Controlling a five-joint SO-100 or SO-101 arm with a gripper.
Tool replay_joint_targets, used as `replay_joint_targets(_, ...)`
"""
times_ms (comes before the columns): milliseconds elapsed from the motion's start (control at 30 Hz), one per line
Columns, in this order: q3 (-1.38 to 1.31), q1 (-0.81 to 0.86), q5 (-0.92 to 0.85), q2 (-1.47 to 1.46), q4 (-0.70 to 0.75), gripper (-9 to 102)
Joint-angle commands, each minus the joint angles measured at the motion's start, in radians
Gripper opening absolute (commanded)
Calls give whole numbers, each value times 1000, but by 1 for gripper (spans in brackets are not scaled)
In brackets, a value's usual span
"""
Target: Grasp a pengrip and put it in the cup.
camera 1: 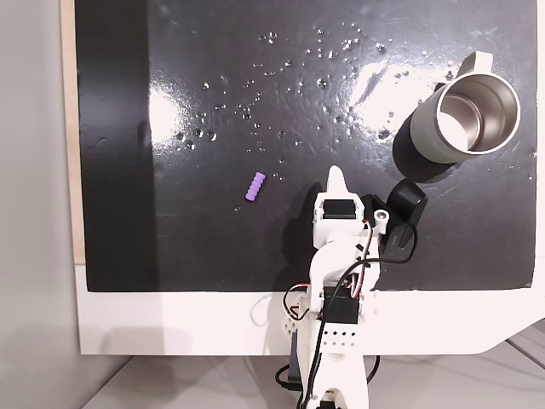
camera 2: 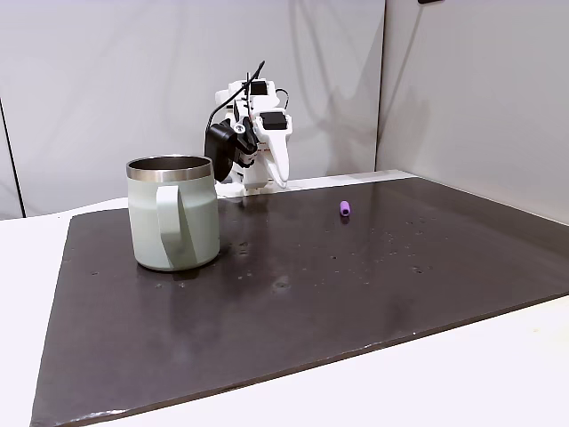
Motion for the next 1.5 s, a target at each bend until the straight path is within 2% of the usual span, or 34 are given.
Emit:
replay_joint_targets(0,-6,-18,-14,15,3,0)
replay_joint_targets(433,-8,-20,-18,15,3,0)
replay_joint_targets(633,-155,-31,-38,15,72,0)
replay_joint_targets(833,-388,-202,-147,8,272,0)
replay_joint_targets(933,-497,-339,-233,-32,399,0)
replay_joint_targets(1167,-716,-632,-249,-192,630,0)
replay_joint_targets(1333,-775,-735,-279,-276,715,0)
replay_joint_targets(1467,-813,-747,-328,-383,738,1)
